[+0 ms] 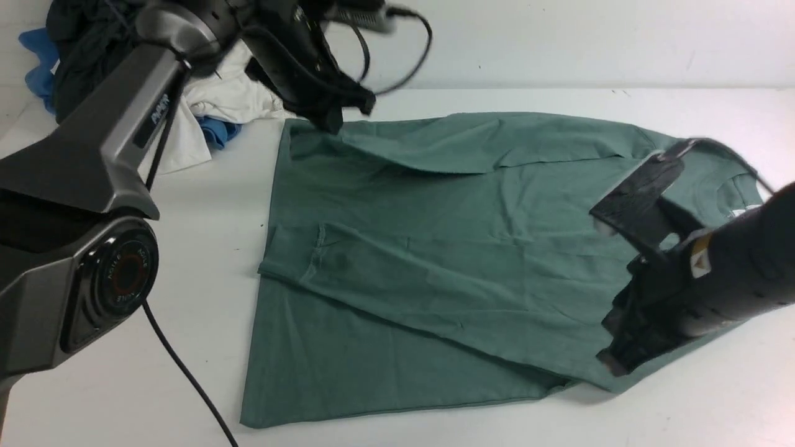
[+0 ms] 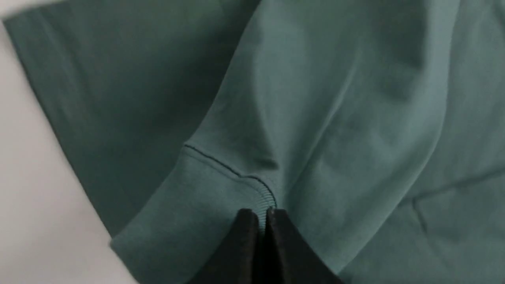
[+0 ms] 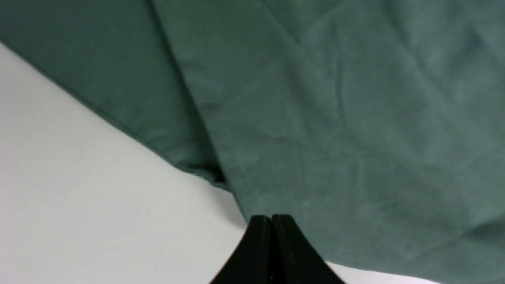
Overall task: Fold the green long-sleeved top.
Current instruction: Use the left arm to drag and drop the cuff onto the cuff closest to the left arm
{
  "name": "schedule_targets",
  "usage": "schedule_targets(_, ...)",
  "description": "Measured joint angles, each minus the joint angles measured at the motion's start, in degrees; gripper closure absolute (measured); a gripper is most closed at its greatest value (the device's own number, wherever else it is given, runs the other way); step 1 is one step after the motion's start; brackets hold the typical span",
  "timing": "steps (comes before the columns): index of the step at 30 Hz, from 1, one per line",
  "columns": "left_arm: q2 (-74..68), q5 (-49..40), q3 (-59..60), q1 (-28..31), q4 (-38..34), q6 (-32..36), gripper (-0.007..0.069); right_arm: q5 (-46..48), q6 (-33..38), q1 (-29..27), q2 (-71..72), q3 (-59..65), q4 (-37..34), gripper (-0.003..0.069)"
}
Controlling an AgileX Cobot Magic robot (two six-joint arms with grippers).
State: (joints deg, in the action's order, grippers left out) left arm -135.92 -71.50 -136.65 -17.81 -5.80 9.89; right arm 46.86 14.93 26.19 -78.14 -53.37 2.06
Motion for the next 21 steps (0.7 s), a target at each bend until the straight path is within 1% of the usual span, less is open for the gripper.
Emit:
schedule_targets(1,0.35,0.0,1.69,-0.39,0.66,0.06,0.0629,0.07,-0.43,0.0,0.72,0.0,0.54,0.0669)
schedule_targets(2,1.57,0.0,7.15,-1.67,2.51,0.07,0.0629,0.28,-1.7,0.0,3.1,0.0,2.32,0.0669)
schedule_targets(5,3.98,0.06,15.39,-3.2,5.8,0.07,0.0629,0.53,-3.46,0.0,7.25,0.0,5.09,0.0669)
schedule_targets(8,6.46,0.17,17.13,-3.33,8.17,0.02,0.0629,0.53,-3.96,0.0,8.9,0.0,7.34,0.0669)
schedule_targets(12,12.87,0.72,17.53,-3.33,8.43,-0.98,0.0629,0.53,-4.28,0.0,9.02,0.0,9.84,0.0669)
schedule_targets(15,16.52,0.9,19.15,-3.33,7.93,-2.01,0.0629,0.53,-4.74,0.0,9.02,0.0,10.17,0.0669)
schedule_targets(16,18.89,0.94,22.5,-3.52,7.83,-2.47,0.0629,0.28,-5.02,0.0,9.02,0.0,10.48,0.0669)
schedule_targets(18,19.64,0.94,24.85,-3.58,7.89,-2.53,0.0629,-0.13,-5.09,0.0,9.02,0.0,10.48,0.0669)
schedule_targets(19,19.97,1.08,29.42,-3.64,7.89,-2.81,0.0629,-1.08,-5.19,0.0,9.02,0.0,10.48,0.0669)
schedule_targets(20,19.97,1.13,30.02,-3.64,7.89,-2.81,0.0629,-1.31,-5.19,0.0,9.02,0.0,10.48,0.0669)
schedule_targets(21,19.23,1.51,35.56,-3.75,7.95,-2.89,0.0629,-2.19,-5.19,0.0,9.02,0.0,10.24,0.0669)
